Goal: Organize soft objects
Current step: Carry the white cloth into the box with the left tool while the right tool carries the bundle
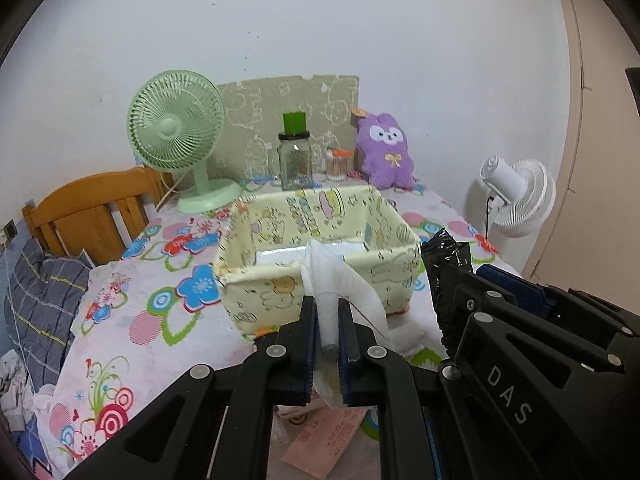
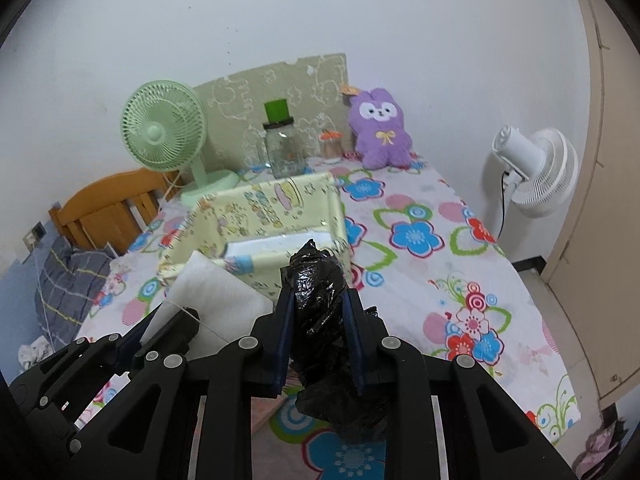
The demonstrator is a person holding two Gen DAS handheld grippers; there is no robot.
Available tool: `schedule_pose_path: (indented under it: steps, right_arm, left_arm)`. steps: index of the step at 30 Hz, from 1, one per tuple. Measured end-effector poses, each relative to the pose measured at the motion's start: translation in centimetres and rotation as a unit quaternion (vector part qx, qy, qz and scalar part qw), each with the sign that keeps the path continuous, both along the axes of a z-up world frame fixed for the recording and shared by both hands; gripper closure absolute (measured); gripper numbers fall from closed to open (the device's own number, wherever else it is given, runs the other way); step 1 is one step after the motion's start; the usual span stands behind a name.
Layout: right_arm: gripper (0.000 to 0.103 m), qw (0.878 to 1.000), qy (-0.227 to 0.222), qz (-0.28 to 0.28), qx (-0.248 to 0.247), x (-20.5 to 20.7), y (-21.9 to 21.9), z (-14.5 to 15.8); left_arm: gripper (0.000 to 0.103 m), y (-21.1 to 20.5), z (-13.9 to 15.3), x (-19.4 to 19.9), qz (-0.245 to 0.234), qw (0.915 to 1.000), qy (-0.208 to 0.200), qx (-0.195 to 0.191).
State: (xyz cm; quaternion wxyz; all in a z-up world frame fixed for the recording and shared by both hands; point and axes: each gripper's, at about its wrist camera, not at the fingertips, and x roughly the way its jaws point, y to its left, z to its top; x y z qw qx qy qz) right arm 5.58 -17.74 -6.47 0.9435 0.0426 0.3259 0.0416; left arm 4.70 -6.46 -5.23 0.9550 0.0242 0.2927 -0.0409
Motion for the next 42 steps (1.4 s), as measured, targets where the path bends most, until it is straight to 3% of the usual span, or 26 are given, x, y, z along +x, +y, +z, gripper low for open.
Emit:
schedule_pose_path:
  steps: [20, 42]
  right_arm:
    - [0.076, 0.999, -0.039, 0.022, 0.000, 0.9, 2.2, 4.5]
    - [0.076, 0.999, -0.029, 0.029, 0.009, 7.5, 3.0, 3.9]
  left_arm:
    - [0.097, 2.1, 4.0, 0.6, 0.019, 0.9990, -0.038, -0.008]
    - [0.097, 3.0, 4.0, 6.7, 0.034, 0.9990, -0.027, -0.004]
